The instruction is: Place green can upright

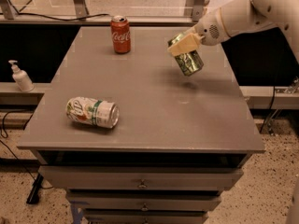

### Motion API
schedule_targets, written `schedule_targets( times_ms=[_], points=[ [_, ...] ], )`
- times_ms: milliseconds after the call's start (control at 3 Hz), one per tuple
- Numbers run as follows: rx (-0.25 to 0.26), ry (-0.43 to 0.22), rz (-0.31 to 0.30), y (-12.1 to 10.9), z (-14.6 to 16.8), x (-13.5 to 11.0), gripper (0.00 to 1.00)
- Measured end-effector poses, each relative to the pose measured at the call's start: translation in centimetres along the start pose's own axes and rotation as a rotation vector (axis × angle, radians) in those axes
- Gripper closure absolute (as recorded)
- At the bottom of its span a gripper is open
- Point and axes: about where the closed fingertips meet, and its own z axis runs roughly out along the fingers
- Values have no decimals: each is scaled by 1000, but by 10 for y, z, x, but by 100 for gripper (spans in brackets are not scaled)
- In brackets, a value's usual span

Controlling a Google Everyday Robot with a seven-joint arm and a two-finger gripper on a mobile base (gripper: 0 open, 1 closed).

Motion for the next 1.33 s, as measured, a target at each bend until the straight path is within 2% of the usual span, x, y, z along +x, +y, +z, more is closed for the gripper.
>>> schedule_targets(
  times_ms=[333,667,1000,1333],
  points=[
    [-37,-195,-7,-2,-12,-9,100],
    [-65,-350,-50,-3,-26,-19,100],
    [-74,-359,-61,-1,-24,-22,100],
    [-81,-441,-57,1,-25,-12,100]
  ],
)
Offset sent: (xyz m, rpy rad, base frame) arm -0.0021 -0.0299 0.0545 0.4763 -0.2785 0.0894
